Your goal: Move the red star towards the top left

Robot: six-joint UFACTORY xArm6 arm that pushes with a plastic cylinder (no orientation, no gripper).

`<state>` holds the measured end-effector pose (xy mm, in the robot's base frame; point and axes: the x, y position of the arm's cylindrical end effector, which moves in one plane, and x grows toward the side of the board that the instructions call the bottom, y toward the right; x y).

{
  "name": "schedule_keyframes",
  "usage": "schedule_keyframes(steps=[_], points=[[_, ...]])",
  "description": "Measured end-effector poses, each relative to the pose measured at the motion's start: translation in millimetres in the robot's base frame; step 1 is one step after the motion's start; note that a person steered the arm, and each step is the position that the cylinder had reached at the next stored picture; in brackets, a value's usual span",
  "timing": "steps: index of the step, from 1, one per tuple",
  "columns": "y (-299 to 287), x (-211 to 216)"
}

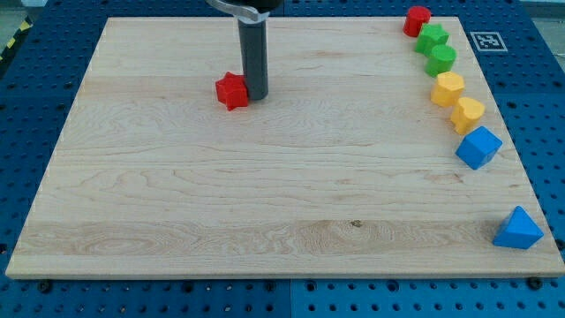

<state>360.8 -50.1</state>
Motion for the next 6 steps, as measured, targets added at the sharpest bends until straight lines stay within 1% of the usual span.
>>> schedule_keyframes(steps=[1,2,4,6], points=[[-11,5],[-15,23],[-75,24],[-106,24]])
